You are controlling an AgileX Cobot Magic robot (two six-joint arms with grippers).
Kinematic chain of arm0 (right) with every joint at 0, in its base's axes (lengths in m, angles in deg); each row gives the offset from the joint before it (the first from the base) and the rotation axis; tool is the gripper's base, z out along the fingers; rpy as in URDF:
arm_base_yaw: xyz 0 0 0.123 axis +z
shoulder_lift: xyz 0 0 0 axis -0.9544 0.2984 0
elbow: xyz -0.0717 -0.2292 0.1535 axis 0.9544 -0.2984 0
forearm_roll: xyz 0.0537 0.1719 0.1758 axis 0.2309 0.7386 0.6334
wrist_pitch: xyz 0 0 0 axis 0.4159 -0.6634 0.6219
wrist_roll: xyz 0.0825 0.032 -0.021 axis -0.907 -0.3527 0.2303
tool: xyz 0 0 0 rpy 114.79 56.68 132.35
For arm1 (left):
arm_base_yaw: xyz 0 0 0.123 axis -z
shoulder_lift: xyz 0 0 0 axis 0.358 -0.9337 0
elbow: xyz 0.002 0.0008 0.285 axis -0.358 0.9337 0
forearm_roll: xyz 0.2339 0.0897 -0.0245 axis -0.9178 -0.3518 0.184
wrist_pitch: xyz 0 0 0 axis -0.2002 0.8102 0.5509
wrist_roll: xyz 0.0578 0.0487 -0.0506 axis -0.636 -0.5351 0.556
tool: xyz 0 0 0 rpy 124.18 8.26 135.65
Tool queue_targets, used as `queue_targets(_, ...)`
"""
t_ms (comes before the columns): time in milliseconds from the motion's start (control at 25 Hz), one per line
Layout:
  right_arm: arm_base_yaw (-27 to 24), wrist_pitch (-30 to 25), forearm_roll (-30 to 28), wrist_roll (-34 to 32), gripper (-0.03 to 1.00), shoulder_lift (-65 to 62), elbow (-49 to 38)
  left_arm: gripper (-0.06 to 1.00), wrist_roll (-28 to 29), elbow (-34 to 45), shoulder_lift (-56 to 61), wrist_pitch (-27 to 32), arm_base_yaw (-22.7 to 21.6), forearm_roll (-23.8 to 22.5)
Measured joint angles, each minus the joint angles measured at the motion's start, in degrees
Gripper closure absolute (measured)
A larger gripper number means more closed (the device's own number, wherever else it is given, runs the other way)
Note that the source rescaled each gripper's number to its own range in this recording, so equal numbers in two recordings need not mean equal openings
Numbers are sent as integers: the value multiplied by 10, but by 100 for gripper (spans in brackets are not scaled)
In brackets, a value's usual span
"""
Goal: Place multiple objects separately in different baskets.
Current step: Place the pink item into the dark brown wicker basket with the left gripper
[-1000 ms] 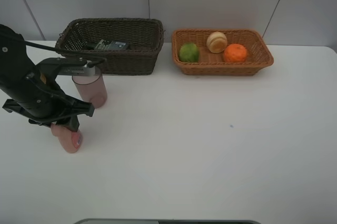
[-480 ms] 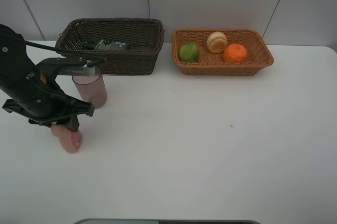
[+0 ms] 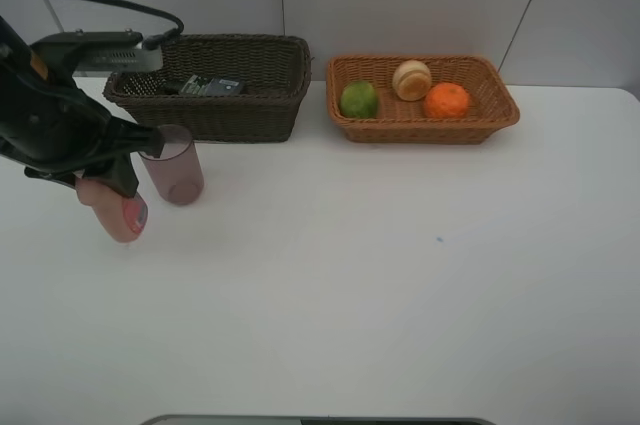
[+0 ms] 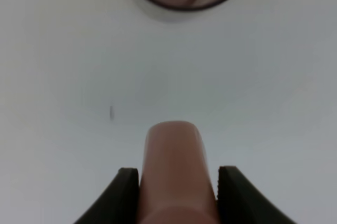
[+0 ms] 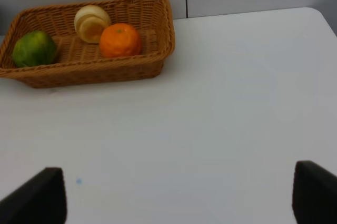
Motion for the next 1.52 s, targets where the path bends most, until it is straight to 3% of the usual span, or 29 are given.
queue_targets(320, 0, 0, 0, 0, 12, 0, 0, 56, -46, -175, -43, 28, 0, -18)
queue_targets(640, 0, 0, 0, 0, 12, 0, 0, 56, -60, -350, -176, -48, 0, -38)
queue_targets(1080, 0, 0, 0, 0, 12, 0, 0, 56, -63, -373, -316, -242, 21, -40)
queue_targets(1520, 0, 0, 0, 0, 12, 0, 0, 56, -99, -373, -376, -299, 26, -41)
